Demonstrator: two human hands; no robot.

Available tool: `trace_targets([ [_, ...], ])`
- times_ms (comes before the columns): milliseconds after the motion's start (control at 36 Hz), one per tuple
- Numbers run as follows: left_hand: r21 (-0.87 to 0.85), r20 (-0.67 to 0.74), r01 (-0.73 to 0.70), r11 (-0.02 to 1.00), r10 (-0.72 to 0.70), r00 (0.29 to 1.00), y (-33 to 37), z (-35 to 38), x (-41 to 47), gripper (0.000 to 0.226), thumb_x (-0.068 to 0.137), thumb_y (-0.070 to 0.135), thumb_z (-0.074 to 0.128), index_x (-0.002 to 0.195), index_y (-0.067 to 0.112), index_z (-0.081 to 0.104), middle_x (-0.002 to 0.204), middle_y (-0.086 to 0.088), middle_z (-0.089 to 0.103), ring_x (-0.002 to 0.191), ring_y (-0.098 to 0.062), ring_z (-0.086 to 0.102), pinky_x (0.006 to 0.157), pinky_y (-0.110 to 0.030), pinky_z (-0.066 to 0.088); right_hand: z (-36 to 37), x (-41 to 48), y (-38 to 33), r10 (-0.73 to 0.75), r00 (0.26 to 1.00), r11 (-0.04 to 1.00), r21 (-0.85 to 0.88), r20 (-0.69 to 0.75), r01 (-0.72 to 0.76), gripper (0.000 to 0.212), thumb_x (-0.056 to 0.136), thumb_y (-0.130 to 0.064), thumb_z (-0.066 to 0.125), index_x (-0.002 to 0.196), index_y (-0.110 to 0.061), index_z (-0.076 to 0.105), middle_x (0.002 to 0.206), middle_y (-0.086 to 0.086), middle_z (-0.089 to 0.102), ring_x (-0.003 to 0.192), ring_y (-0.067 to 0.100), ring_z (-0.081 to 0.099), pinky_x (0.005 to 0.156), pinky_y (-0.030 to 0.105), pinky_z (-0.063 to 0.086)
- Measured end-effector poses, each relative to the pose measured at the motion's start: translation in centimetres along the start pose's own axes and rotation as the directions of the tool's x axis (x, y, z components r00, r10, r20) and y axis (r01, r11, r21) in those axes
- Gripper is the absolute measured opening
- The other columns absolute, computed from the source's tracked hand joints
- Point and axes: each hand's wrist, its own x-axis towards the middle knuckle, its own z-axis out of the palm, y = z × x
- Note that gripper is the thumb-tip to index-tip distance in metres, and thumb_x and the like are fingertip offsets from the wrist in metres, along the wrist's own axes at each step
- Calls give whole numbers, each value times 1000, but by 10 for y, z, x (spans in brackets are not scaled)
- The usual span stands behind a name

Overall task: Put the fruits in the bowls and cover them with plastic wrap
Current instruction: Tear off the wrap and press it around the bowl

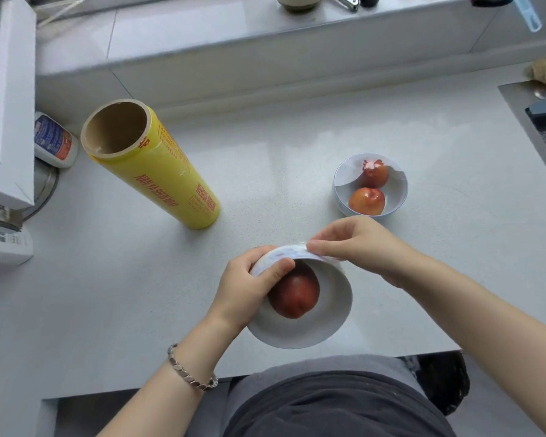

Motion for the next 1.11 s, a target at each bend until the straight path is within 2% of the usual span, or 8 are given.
trace_targets([
  [167,108,3,-34,994,34,999,0,-5,0,47,52,61,64,89,32,69,89,15,71,89,-3,64,81,-18,48,2,5,2,28,998,999,-35,56,-26,14,82,-23,67,78,-10,70,79,5,63,76,15,52,73,31,39],
  [306,185,79,-42,982,28,996,0,-8,-3,40,49,61,65,85,44,64,88,27,67,88,5,61,81,-12,46,1,8,2,-26,998,1000,-7,-56,25,25,92,-16,52,68,-12,60,66,1,60,65,11,54,63,16,46],
  [444,168,101,-58,984,41,994,-1,-7,-3,45,49,60,67,90,42,64,91,25,68,90,6,61,82,-11,44,9,8,4,49,999,998,-32,-12,-50,25,95,-14,44,71,-7,51,60,4,50,49,11,45,56,22,40],
  [611,181,92,-56,982,40,995,-6,-6,-5,43,49,61,66,88,43,63,90,29,68,89,7,61,82,-10,44,4,7,2,172,979,984,-74,110,-165,27,92,-27,53,72,-8,56,63,5,51,50,14,43,54,22,41],
  [722,183,98,-56,982,38,994,-6,-6,-6,43,48,60,67,87,42,63,89,35,65,87,12,59,79,-5,42,1,5,1,224,959,969,-140,175,-201,43,84,-43,59,86,0,66,66,7,53,61,20,48,61,26,44],
  [861,193,118,-73,979,51,992,-5,-5,-6,41,49,59,66,87,44,62,88,34,65,85,12,60,77,-5,43,-4,5,-3,264,935,957,-184,237,-223,35,79,-46,64,65,-14,64,52,-1,52,47,11,45,53,19,43],
  [1000,195,120,-70,978,47,992,-4,-5,-5,40,50,60,66,86,45,62,89,32,66,86,10,60,78,-7,44,-2,5,6,191,944,980,12,268,-201,30,84,-34,63,63,-13,58,57,4,45,50,12,42,59,24,38],
  [1111,206,115,-62,977,39,993,-3,-7,-3,45,46,62,67,88,46,60,88,39,63,88,14,58,78,-3,41,7,5,14,59,993,977,201,100,-79,31,86,-23,61,58,-13,53,43,-5,40,40,6,36,48,17,31],
])
